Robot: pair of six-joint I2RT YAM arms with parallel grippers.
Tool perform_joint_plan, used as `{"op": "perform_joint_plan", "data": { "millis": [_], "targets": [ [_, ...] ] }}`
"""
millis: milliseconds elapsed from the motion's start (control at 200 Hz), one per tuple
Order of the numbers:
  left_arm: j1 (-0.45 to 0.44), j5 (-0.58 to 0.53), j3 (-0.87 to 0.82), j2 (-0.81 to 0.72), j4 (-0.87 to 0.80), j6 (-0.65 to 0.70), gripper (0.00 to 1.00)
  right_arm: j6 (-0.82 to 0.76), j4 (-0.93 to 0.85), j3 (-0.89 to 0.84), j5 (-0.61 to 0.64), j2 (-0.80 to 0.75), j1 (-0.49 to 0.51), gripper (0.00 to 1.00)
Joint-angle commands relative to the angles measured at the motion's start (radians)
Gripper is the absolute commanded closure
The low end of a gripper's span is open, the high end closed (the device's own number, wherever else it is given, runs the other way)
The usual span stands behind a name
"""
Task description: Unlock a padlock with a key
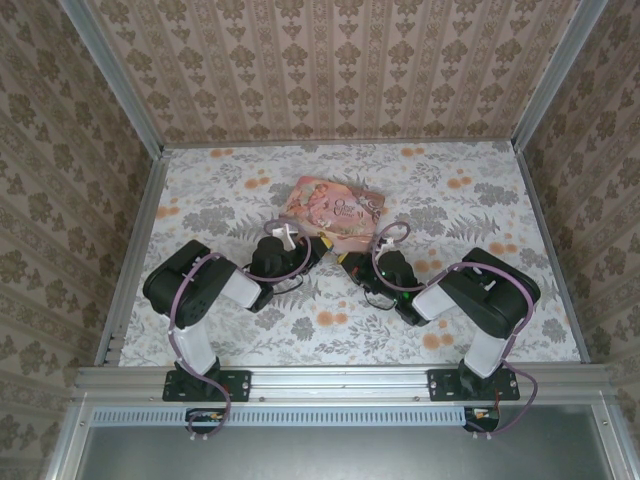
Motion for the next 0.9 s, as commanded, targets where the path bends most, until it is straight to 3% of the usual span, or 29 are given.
{"op": "perform_joint_plan", "data": {
  "millis": [0, 895],
  "targets": [
    [-0.008, 0.021, 0.007, -0.002, 0.094, 0.000, 1.00, 0.010, -0.013, 0.024, 0.003, -0.013, -0.005, 1.00],
    [-0.017, 0.028, 0.012, -0.002, 0.094, -0.008, 1.00, -0.013, -0.064, 0.059, -0.020, -0.043, -0.005, 1.00]
  ]
}}
